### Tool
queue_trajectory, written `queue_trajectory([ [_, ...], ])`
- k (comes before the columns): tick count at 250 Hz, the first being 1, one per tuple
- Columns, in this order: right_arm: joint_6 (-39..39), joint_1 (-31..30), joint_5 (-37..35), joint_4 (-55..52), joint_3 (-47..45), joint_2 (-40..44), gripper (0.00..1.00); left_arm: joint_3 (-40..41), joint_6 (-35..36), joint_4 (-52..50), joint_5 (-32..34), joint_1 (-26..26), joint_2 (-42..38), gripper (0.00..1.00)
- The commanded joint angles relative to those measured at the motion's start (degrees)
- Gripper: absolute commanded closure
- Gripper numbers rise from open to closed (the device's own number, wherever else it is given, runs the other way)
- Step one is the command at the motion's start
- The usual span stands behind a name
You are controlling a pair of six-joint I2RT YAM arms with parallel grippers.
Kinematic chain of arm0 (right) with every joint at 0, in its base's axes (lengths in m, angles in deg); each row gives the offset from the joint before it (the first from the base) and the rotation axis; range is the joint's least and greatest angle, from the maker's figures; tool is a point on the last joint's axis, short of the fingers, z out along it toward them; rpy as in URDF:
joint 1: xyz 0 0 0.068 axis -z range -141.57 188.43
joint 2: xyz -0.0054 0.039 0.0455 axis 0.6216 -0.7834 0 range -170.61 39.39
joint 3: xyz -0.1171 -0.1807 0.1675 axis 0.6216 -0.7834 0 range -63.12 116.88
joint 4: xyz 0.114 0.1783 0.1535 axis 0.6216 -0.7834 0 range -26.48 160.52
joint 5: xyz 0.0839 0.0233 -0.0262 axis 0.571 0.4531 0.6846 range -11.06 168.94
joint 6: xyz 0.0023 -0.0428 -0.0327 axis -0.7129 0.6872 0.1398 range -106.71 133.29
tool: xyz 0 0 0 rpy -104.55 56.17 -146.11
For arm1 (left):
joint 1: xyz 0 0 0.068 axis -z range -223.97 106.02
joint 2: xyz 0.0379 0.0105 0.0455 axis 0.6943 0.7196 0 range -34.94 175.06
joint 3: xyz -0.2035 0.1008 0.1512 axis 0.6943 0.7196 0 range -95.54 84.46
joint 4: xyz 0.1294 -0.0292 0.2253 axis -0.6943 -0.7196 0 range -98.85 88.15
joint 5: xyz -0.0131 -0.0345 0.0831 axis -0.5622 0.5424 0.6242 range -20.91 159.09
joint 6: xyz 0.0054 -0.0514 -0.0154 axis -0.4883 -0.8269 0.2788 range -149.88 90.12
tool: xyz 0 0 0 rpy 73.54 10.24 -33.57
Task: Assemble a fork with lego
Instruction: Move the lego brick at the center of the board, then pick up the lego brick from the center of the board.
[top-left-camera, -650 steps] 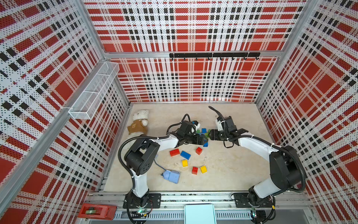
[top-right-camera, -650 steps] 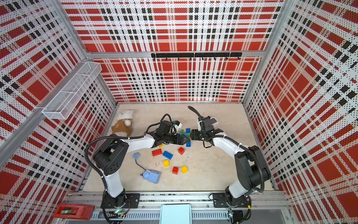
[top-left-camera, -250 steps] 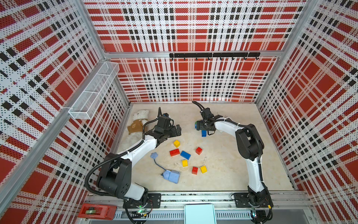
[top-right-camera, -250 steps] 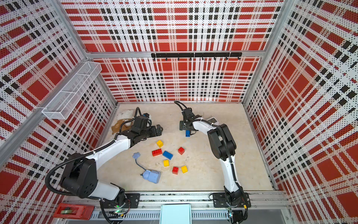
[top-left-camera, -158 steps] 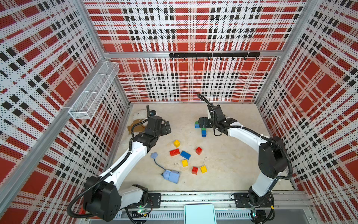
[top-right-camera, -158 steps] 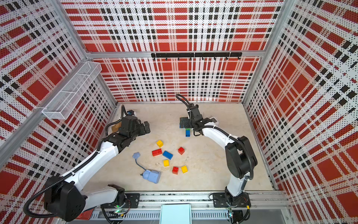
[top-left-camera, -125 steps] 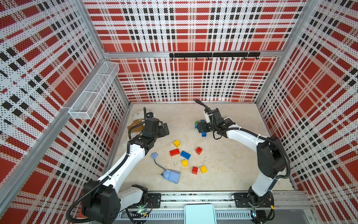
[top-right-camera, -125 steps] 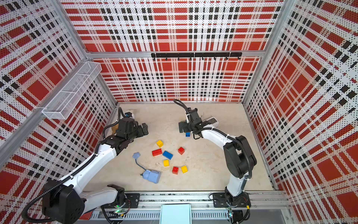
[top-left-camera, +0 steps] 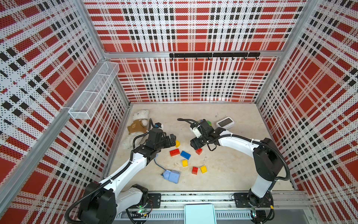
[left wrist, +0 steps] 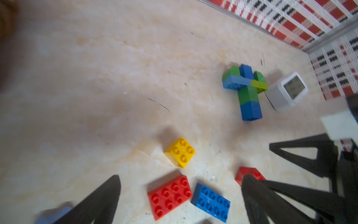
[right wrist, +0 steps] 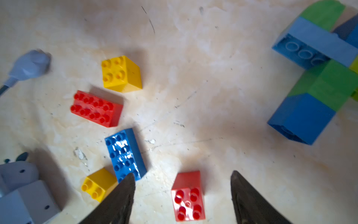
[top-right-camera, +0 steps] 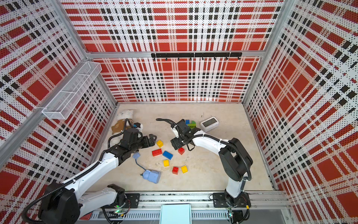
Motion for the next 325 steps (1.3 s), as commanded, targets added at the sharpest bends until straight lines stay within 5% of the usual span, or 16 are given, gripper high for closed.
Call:
queue_trajectory([
  [1,3.8,0.3,0.6,-4.4,0.4,-1.3,0.24,0.8,-2.2,4.4,-1.6,3.8,1.6,0.00],
  [241,3.8,-0.4,1.4,-5.4,0.3,-5.6,0.64,7.5,-5.0,12.3,-6.8,5.3,2.3,0.00],
  [325,-2.0,-4.1,-4.2,-5.9,-3.9,4.3,0.70,9.1,-5.9,8.8,-2.4,12.1,-2.3,0.00],
])
